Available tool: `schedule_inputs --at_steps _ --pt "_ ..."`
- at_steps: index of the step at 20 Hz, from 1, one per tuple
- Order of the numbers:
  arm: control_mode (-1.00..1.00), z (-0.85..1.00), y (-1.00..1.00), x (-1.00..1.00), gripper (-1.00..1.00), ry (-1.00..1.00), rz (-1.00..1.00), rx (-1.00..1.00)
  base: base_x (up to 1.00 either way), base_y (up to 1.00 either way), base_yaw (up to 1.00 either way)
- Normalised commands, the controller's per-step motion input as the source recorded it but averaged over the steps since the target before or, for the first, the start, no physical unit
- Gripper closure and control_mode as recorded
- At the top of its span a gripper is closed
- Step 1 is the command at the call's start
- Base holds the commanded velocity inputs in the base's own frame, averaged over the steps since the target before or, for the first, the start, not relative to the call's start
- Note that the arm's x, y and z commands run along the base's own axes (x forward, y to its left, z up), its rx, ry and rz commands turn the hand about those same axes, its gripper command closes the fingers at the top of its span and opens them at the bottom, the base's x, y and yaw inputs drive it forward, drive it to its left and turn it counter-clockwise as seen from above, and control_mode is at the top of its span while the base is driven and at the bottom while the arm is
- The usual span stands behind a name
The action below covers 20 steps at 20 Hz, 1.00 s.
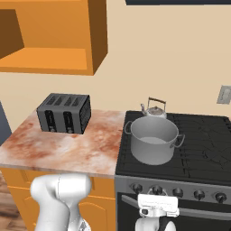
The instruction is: Pick the kettle from the cabinet and place it on a stove burner. Then pick the pot from the counter and place it on another stove burner. Finally, turn both burners on.
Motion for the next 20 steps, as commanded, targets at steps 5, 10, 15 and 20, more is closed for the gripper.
schedule_inputs --at_steps 5,10,15,20 --pt "-1.0 0.41 -0.01 -0.27 1.0 0.06 0.01 -0.15 0.0 0.0 0.0" --pt "-1.0 0.49 0.0 -0.21 1.0 0.1 0.0 -0.07 0.0 0.0 0.0" --pt "-1.0 0.47 -0.03 -0.18 1.0 0.07 0.0 -0.04 0.0 0.0 0.0" --pt "-1.0 0.36 -0.12 -0.15 1.0 0.01 0.02 -0.06 0.0 0.0 0.0"
